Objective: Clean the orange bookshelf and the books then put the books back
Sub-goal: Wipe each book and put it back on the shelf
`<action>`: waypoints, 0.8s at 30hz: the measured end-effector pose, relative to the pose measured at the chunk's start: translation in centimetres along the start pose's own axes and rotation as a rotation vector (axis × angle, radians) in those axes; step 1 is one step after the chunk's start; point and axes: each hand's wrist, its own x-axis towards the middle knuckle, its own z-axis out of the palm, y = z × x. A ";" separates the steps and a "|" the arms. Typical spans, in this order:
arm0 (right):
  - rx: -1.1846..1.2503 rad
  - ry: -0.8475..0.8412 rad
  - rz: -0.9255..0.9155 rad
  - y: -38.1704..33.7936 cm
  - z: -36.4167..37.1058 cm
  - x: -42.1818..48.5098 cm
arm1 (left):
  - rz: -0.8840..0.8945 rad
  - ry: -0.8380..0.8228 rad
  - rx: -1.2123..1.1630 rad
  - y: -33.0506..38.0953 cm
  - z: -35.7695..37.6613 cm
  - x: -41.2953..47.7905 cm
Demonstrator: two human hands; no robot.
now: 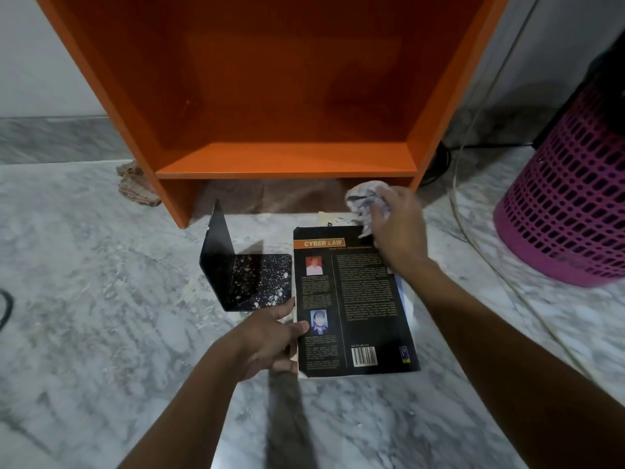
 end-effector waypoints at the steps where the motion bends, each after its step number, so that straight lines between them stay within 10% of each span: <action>1: 0.012 -0.052 -0.086 -1.3 -0.2 -1.5 | -0.004 -0.004 0.000 0.0 -0.1 0.1; 5: -0.003 -0.255 -0.494 -3.1 0.7 -6.8 | -0.008 0.007 0.006 0.0 0.1 0.0; 13: 0.053 0.036 0.204 3.7 -2.3 0.7 | 0.011 0.009 0.022 0.0 0.2 -0.2; 22: -0.081 -0.351 -0.640 -5.9 1.0 -6.5 | 0.023 0.036 0.015 -0.3 0.7 -0.1; 24: -0.102 -0.353 -0.587 -5.0 1.9 -5.5 | 0.024 0.038 0.020 -0.3 0.5 0.0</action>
